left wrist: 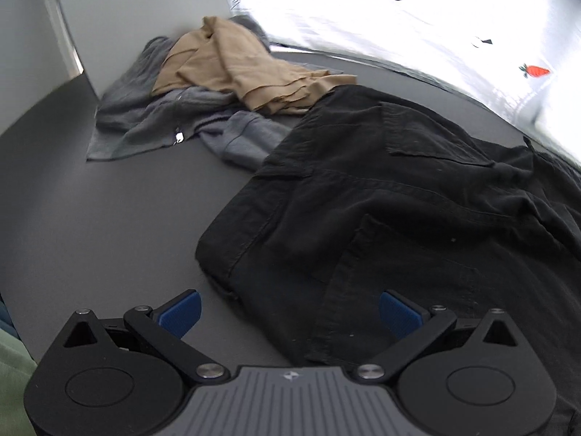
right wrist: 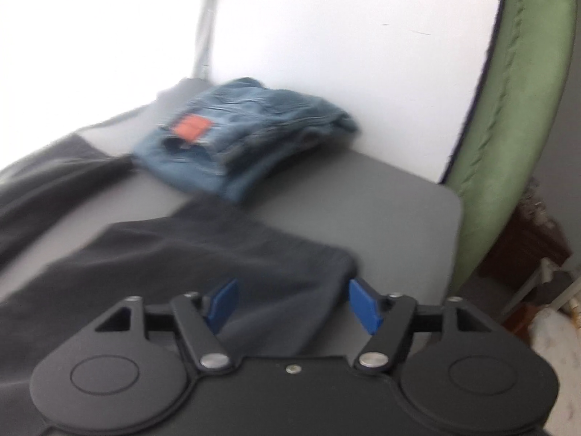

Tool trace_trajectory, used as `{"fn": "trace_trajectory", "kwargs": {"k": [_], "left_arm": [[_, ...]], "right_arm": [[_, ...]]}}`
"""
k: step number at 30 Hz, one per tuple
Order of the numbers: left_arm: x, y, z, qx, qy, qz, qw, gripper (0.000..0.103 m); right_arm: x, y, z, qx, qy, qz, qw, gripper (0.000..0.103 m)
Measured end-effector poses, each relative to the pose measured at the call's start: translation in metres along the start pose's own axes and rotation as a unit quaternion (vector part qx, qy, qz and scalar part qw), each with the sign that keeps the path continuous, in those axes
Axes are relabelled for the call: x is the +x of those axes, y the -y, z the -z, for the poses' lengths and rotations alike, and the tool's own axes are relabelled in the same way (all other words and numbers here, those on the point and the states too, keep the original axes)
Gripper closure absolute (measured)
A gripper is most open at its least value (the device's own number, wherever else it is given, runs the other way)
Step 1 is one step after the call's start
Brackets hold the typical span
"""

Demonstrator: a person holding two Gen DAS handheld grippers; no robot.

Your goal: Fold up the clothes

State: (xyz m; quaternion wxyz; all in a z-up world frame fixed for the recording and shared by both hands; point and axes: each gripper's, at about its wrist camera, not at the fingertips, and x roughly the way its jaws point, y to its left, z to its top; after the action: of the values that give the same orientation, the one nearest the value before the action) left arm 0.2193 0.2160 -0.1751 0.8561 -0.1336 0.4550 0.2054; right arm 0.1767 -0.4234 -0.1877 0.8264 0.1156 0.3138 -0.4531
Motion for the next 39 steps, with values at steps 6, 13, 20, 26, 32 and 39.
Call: {"fn": "trace_trajectory", "kwargs": {"k": [6,13,20,26,32,39], "left_arm": [[0.03,-0.032,-0.001,-0.069,-0.043,0.063,0.9947,0.0],[0.054,-0.031,-0.009,-0.076,-0.054,0.093,0.9913,0.005],[0.055,-0.034,-0.011,-0.082,-0.042,0.074,0.993,0.033],[0.043,-0.056,-0.009,-0.12,-0.029,0.054,0.9909,0.085],[0.003,-0.053,0.0,-0.059,0.011,0.034,0.9976,0.086],[-0.006,-0.058,-0.007,-0.032,0.008,0.008,0.9994,0.058]], "right_arm": [[-0.079,-0.068,0.045,-0.085,-0.008,-0.128,0.988,0.027],[-0.196,-0.155,0.142,-0.426,0.094,-0.287,0.853,0.026],[-0.252,-0.197,0.238,-0.643,0.197,-0.347,0.653,0.026],[-0.257,-0.218,0.266,-0.701,0.196,-0.37,0.577,0.099],[-0.271,-0.187,0.228,-0.675,0.101,-0.468,0.562,0.1],[-0.264,-0.183,0.183,-0.582,0.005,-0.514,0.631,0.069]]}}
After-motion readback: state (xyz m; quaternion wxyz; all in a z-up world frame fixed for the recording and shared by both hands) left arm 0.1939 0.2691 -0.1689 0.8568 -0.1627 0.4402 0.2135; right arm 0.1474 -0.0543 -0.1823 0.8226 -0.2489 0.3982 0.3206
